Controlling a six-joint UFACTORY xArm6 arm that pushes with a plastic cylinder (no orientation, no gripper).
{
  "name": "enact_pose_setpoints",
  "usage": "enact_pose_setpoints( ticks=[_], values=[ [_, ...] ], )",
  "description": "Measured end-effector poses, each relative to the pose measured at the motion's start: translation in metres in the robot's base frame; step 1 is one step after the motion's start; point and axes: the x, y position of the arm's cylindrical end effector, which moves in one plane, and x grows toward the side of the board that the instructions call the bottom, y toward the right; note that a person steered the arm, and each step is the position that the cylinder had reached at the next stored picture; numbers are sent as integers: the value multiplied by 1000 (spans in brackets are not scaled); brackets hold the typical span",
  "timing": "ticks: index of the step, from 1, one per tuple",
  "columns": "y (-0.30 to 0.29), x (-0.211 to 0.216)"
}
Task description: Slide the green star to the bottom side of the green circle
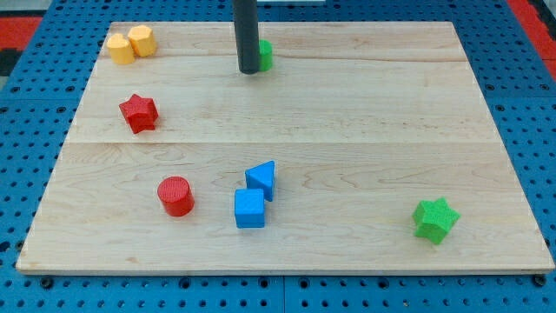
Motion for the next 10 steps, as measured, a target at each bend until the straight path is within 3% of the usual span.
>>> enact_pose_setpoints(
  ticks=[2, 3, 5, 6, 7, 8, 9, 10],
  values=[
    [56, -59],
    [80, 5],
    [260, 185],
    [292, 281],
    [239, 292],
    [183, 226],
    [161, 234],
    [160, 276]
  ],
)
